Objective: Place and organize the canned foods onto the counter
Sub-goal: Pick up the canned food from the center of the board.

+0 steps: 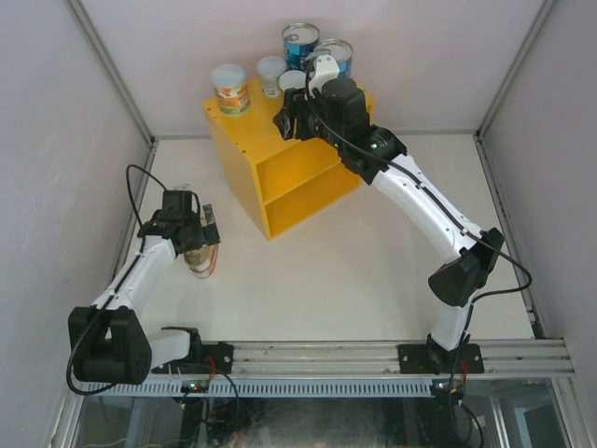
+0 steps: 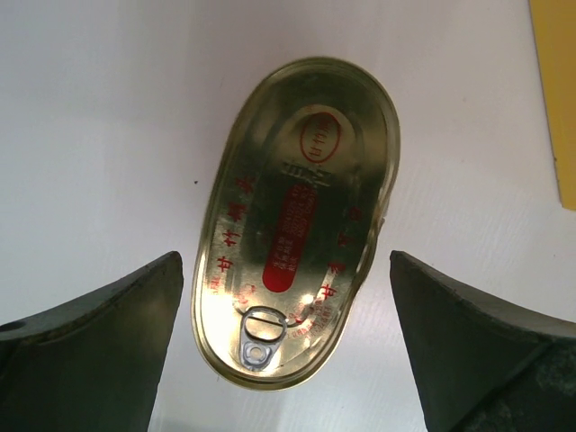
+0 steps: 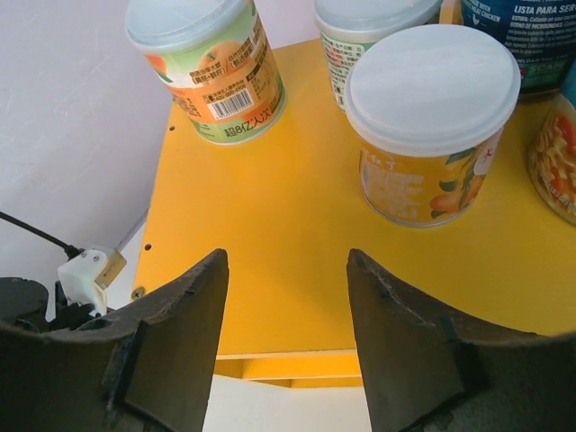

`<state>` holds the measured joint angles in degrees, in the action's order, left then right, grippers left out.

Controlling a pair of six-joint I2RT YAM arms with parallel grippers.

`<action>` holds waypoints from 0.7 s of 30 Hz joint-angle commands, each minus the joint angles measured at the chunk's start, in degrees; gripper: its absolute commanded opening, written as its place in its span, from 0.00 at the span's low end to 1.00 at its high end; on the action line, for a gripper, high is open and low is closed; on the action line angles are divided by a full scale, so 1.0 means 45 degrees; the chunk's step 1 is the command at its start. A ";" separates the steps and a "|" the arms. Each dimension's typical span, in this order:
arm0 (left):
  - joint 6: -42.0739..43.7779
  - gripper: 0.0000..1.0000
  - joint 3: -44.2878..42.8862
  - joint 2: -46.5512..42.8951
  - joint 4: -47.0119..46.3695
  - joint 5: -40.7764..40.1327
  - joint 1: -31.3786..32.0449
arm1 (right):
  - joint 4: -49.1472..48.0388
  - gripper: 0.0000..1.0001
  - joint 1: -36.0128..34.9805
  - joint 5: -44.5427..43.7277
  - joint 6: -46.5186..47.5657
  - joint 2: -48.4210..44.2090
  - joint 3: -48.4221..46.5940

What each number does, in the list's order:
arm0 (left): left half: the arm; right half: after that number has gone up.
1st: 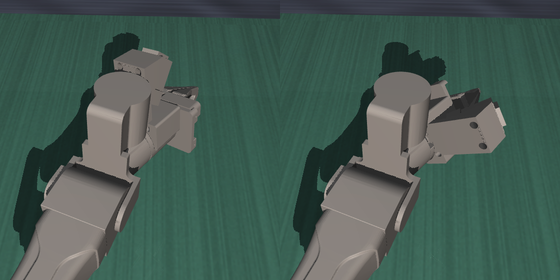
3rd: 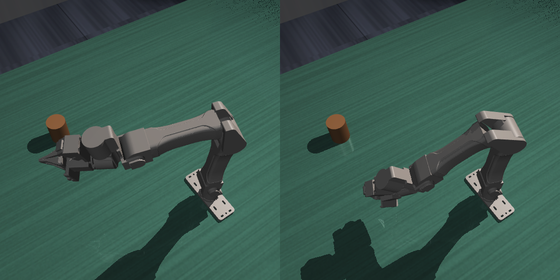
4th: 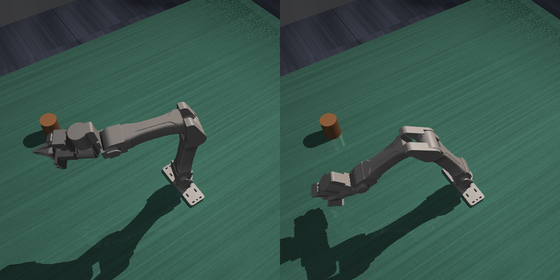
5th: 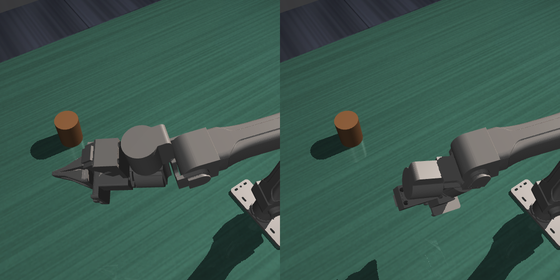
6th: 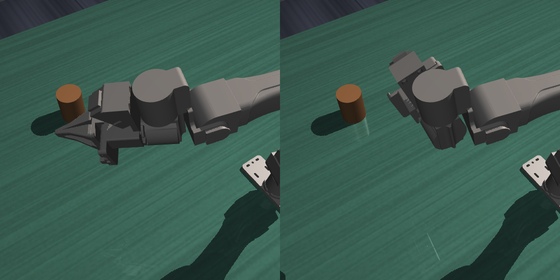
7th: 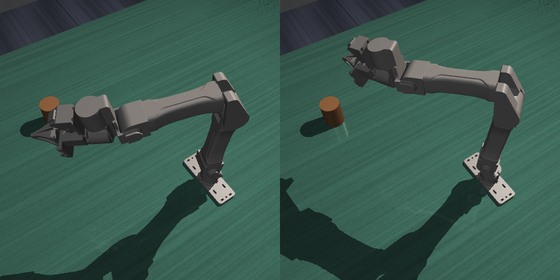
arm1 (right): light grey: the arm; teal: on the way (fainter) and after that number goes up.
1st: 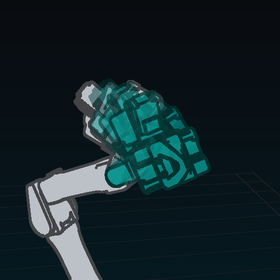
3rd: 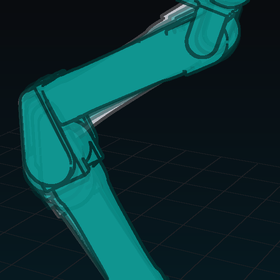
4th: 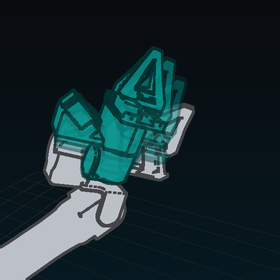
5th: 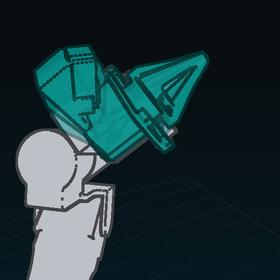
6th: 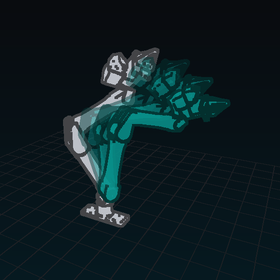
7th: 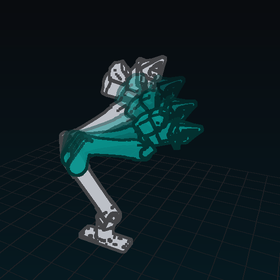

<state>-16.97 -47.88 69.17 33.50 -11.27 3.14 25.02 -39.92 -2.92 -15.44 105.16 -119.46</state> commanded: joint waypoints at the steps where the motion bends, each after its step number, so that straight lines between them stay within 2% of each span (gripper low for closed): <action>1: 0.0703 1.00 0.0392 -0.0145 -0.0800 0.1213 -0.0132 | -0.0736 0.56 -0.0108 -0.0286 0.0014 -0.0854 0.0159; 18: 0.1023 1.00 0.0548 0.0501 -0.0472 0.0733 -0.0209 | -0.0999 0.56 -0.0171 -0.0508 -0.0089 -0.1357 0.0902; 21: 0.0897 0.96 0.0509 0.0556 -0.0475 0.0620 -0.0247 | -0.0939 0.56 -0.0218 -0.0559 -0.0070 -0.1395 0.0937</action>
<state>-13.32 -46.46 71.59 32.25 -7.33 2.63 22.92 -40.27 -4.47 -15.44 102.02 -115.15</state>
